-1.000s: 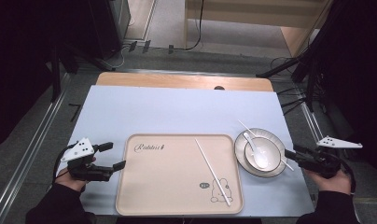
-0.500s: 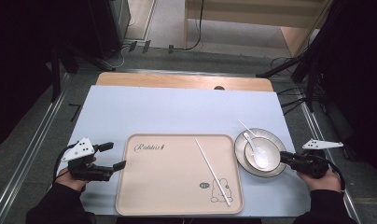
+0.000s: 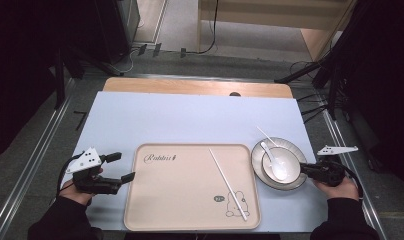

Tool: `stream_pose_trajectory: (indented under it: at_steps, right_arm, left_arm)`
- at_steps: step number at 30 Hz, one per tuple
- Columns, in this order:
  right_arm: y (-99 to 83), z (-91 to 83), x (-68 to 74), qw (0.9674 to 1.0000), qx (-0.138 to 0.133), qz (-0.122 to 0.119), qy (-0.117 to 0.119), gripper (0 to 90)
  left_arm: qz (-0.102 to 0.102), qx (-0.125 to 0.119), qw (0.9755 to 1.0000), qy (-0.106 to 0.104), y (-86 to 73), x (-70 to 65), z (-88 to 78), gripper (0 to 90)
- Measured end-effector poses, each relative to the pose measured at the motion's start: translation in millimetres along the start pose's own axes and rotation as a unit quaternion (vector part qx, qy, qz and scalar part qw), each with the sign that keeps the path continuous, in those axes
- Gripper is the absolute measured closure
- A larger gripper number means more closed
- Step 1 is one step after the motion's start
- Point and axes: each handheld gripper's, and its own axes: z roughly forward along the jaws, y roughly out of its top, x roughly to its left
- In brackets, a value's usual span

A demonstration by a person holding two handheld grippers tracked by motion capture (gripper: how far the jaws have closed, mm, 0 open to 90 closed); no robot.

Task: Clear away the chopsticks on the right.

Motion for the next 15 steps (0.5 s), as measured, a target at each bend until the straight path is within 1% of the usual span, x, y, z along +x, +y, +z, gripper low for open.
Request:
stream_pose_trajectory:
  at_steps: [3, 5, 7, 8, 9, 11, 12, 15]
  right_arm:
    - [1.9, -5.8, 0.3, 0.9999, -0.009, 0.011, 0.003, 84.3]
    - [2.6, -11.2, 0.2, 0.9997, -0.021, 0.016, 0.003, 84.4]
    - [3.5, -17.6, 0.9, 0.9995, -0.024, 0.019, -0.005, 84.4]
    - [4.2, -20.7, 1.3, 0.9992, -0.025, 0.028, -0.010, 84.4]
    - [5.1, -23.5, 1.5, 0.9989, -0.028, 0.036, -0.009, 84.4]
    - [7.9, -30.4, 3.7, 0.9981, -0.029, 0.050, -0.022, 84.4]
    - [9.7, -34.1, 5.1, 0.9975, -0.033, 0.059, -0.022, 84.5]
    - [14.6, -45.0, 11.5, 0.9959, -0.046, 0.069, -0.035, 84.4]
  left_arm:
    - [0.001, 0.000, 1.0000, 0.000, 0.2, 0.2, -0.5, 14.9]
    - [0.001, -0.001, 1.0000, 0.001, 0.3, 0.1, -1.0, 14.9]
    - [0.001, -0.002, 1.0000, 0.001, 0.5, 0.1, -1.8, 14.9]
    - [0.001, -0.002, 1.0000, 0.001, 0.4, 0.2, -1.7, 14.9]
    - [0.002, -0.002, 1.0000, 0.001, 0.4, 0.3, -1.5, 14.9]
    - [0.001, -0.002, 1.0000, 0.002, 0.6, 0.2, -1.1, 14.9]
    - [0.001, -0.002, 1.0000, 0.001, 0.7, 0.1, -1.0, 14.9]
    - [-0.001, -0.004, 1.0000, 0.003, 1.0, 0.4, -1.7, 14.9]
